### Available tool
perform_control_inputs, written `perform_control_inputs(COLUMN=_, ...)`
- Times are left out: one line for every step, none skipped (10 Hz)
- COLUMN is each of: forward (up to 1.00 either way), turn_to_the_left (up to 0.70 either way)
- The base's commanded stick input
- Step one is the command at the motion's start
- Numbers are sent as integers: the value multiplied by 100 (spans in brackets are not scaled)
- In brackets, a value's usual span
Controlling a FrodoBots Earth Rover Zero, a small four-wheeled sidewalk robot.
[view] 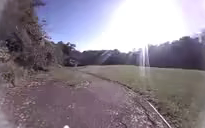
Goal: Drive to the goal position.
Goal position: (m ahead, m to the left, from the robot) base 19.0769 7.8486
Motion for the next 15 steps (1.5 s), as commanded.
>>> perform_control_inputs(forward=9, turn_to_the_left=0)
perform_control_inputs(forward=10, turn_to_the_left=0)
perform_control_inputs(forward=8, turn_to_the_left=0)
perform_control_inputs(forward=-4, turn_to_the_left=0)
perform_control_inputs(forward=-10, turn_to_the_left=0)
perform_control_inputs(forward=-15, turn_to_the_left=0)
perform_control_inputs(forward=-18, turn_to_the_left=0)
perform_control_inputs(forward=-22, turn_to_the_left=0)
perform_control_inputs(forward=-39, turn_to_the_left=0)
perform_control_inputs(forward=-38, turn_to_the_left=0)
perform_control_inputs(forward=-39, turn_to_the_left=0)
perform_control_inputs(forward=-38, turn_to_the_left=0)
perform_control_inputs(forward=-30, turn_to_the_left=0)
perform_control_inputs(forward=-23, turn_to_the_left=0)
perform_control_inputs(forward=-15, turn_to_the_left=0)
